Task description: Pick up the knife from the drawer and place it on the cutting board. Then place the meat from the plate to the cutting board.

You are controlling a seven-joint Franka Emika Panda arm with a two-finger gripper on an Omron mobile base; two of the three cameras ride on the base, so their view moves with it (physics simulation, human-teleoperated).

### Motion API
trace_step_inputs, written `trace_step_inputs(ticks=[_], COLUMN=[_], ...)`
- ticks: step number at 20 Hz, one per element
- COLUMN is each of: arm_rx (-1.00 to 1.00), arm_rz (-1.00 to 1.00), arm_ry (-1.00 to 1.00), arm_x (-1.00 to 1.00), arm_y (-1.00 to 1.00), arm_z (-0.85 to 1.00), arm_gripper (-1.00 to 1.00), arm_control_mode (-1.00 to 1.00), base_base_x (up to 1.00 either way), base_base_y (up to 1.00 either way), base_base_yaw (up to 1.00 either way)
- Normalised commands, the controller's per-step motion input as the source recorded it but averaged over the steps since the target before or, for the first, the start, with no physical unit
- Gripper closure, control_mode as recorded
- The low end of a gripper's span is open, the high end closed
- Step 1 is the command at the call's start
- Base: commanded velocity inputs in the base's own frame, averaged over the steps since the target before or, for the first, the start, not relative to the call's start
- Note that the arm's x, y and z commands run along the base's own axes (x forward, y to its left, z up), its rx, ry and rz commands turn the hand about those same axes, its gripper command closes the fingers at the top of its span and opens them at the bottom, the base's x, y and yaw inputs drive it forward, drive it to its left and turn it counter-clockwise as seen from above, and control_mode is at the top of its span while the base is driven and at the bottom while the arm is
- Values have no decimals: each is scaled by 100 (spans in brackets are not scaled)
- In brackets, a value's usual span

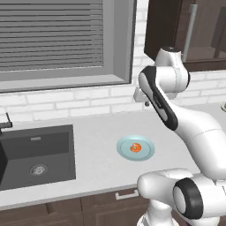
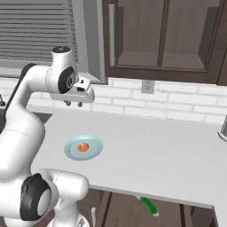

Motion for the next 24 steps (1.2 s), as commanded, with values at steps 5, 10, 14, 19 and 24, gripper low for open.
trace_step_inputs(ticks=[5,10,14,19,24], arm_rx=[0,0,0,4,5], arm_rz=[0,0,-5,-13,-14], arm_ry=[0,0,0,-6,-4], arm_x=[0,-5,-28,-89,-77], arm_y=[0,0,-14,-60,-78], arm_z=[0,0,0,-5,-19], arm_gripper=[-100,-100,-100,-100,-100], arm_control_mode=[-100,-100,-100,-100,-100], base_base_x=[0,0,0,0,0], base_base_y=[0,0,0,0,0], base_base_yaw=[0,0,0,0,0])
